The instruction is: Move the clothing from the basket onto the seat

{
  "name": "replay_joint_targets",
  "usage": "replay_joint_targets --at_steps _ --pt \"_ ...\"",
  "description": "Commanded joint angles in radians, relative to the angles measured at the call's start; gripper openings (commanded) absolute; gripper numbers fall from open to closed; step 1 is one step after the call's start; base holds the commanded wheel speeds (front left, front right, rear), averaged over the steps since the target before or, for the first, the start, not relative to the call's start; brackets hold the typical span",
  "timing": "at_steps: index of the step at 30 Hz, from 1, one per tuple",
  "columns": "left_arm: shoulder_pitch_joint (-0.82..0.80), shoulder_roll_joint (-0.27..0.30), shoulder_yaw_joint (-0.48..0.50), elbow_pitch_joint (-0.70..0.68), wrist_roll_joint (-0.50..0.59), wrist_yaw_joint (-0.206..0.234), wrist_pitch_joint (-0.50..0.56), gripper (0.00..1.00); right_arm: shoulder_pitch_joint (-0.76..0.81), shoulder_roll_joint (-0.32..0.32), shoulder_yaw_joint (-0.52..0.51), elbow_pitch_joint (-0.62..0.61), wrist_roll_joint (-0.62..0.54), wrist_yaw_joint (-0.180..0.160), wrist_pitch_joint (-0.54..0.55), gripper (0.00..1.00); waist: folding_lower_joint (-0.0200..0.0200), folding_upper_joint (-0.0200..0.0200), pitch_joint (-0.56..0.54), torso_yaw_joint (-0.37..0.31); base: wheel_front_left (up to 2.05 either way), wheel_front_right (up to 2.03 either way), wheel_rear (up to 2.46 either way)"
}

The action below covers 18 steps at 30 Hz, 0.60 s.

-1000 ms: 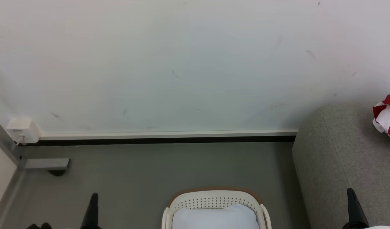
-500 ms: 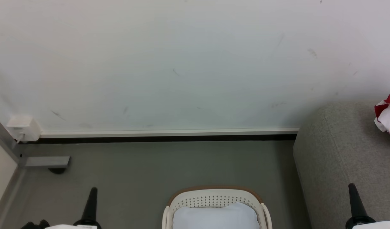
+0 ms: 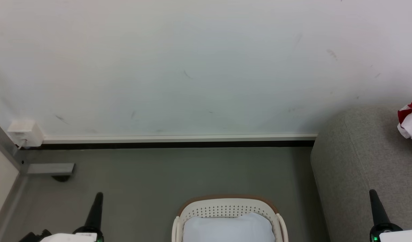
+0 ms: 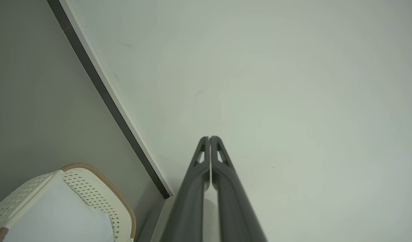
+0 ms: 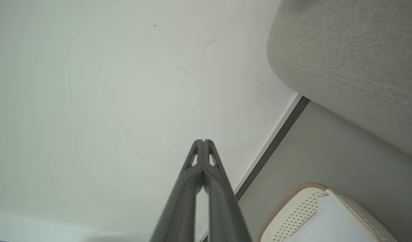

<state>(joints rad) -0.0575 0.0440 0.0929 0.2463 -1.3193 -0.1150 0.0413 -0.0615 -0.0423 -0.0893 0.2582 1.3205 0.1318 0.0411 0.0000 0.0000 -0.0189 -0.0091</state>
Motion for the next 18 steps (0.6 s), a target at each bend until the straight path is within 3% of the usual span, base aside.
replay_joint_targets --at_steps 1,18 --pt "-0.018 0.008 0.006 -0.005 -0.022 -0.006 0.006 0.0 -0.024 -0.011 -0.005 -0.01 0.025 -0.002 0.004 0.0 0.0 0.0 0.001 0.0 0.0 0.0 0.0" --pt "-0.039 0.009 0.016 -0.002 -0.16 -0.012 0.041 0.0 -0.041 -0.012 -0.016 -0.013 0.162 -0.002 0.04 0.0 0.0 0.0 0.01 0.004 0.0 0.0 0.0"
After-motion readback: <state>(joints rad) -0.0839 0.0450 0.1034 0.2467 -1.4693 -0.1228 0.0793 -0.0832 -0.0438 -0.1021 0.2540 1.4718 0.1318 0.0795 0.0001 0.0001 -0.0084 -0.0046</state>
